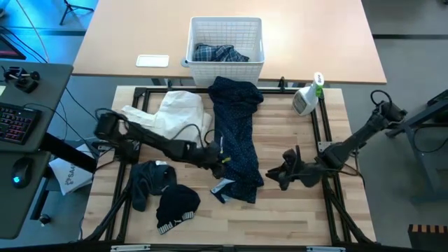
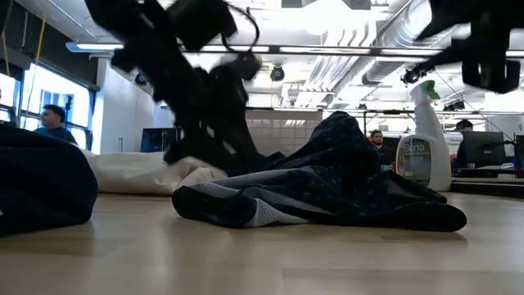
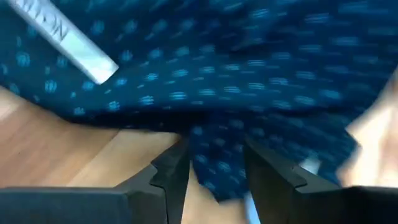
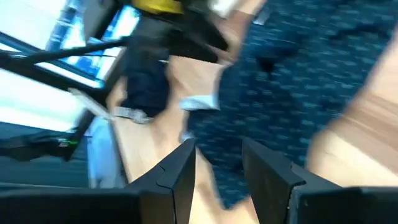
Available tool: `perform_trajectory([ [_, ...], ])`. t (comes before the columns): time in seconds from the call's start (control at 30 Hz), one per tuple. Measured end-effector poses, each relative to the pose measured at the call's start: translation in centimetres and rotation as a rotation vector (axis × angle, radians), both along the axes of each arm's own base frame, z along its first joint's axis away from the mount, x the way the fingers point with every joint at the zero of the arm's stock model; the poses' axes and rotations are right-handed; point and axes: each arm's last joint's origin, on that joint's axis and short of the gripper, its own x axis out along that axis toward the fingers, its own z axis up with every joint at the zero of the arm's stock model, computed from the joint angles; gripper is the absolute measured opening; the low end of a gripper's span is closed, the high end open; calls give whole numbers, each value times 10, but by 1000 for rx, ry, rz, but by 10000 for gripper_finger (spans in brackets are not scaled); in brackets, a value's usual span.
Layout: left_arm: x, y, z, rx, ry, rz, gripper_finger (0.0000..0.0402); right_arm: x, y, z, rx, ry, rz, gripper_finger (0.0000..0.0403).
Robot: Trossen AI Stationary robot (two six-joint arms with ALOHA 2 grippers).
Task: Fold laundry
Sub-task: Fold the navy blue polo shirt
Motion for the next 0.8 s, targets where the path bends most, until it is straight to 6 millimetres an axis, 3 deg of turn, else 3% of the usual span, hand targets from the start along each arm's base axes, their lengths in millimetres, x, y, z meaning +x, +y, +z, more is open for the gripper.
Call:
perform_trajectory([
  [0.17,15,-12,-28,-94,-25,-7,111,-2,14,18,-26,-80,58,126],
  [0.3,21,-32,-26,-139,-12,-100,66,-4,22,29,-69,-119,96,126],
  [0.43,25,-51,-8,-156,-35,-167,8,-7,25,34,-107,-140,97,126],
  [0.63,28,-88,44,-189,-188,-437,2,-9,28,33,-110,-135,103,126],
  [0.8,23,-104,65,-174,-230,-416,3,-9,27,33,-112,-134,102,126],
])
